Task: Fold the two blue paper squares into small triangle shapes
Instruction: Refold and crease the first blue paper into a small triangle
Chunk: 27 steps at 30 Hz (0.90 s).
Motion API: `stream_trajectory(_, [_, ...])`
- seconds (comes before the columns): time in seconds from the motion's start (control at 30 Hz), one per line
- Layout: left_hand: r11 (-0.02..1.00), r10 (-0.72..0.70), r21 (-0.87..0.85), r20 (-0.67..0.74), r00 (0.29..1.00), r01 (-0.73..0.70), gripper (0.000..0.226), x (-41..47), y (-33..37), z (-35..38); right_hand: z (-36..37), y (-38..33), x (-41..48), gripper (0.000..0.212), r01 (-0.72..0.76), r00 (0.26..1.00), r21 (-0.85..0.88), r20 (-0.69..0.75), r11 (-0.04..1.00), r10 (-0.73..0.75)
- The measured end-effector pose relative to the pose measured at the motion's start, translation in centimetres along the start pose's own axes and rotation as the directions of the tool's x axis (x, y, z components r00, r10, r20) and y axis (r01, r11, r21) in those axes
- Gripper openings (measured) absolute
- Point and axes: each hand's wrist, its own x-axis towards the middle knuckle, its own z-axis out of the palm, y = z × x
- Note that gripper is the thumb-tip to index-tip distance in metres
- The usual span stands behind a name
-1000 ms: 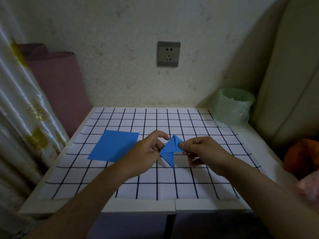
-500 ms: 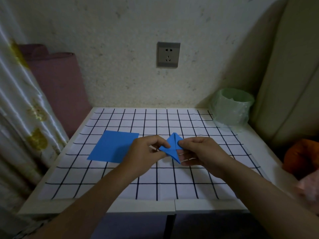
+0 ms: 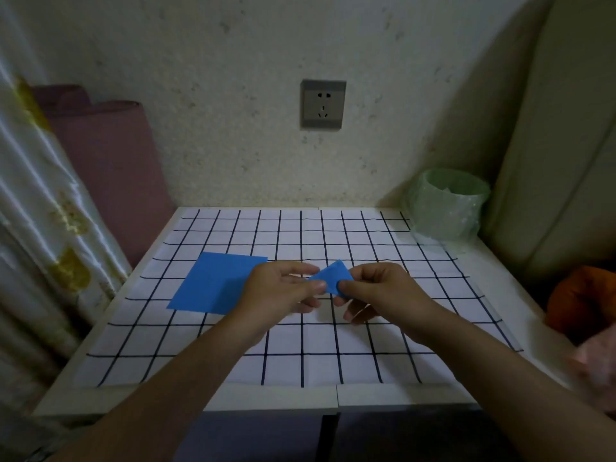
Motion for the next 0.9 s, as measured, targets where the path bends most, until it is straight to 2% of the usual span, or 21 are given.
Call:
stream_trajectory(0.1, [0.999, -0.036, 0.002, -0.008, 0.999, 0.036, 0.014, -0.09, 0.02, 0.22, 0.01, 0.04, 0.04, 0.016, -0.018, 1.000, 0.011, -0.002, 1.000, 0.018])
stream_trajectory(0.3, [0.999, -0.021, -0.031, 0.012, 1.000, 0.022, 0.012, -0.41, -0.07, 0.60, 0.02, -0.12, -0.05, 0.028, -0.068, 0.997, -0.014, 0.039, 0.998, 0.069])
stream_trajectory(0.53, [0.999, -0.012, -0.042, 0.082, 0.997, 0.015, 0.010, -0.60, 0.53, 0.45, -0.44, -0.55, -0.02, 0.014, -0.079, 0.994, -0.055, 0.068, 0.995, 0.083])
stream_trajectory(0.77, [0.999, 0.004, -0.033, 0.142, 0.990, 0.000, 0.010, -0.70, 0.84, 0.21, -0.70, -0.61, 0.19, 0.015, -0.040, 0.997, -0.025, 0.062, 0.999, 0.041])
stream_trajectory(0.9, [0.999, -0.034, -0.018, 0.213, 0.976, 0.038, 0.014, -0.66, 0.68, -0.06, -0.66, -0.30, 0.30, 0.013, -0.051, 0.996, -0.039, 0.073, 0.998, 0.054])
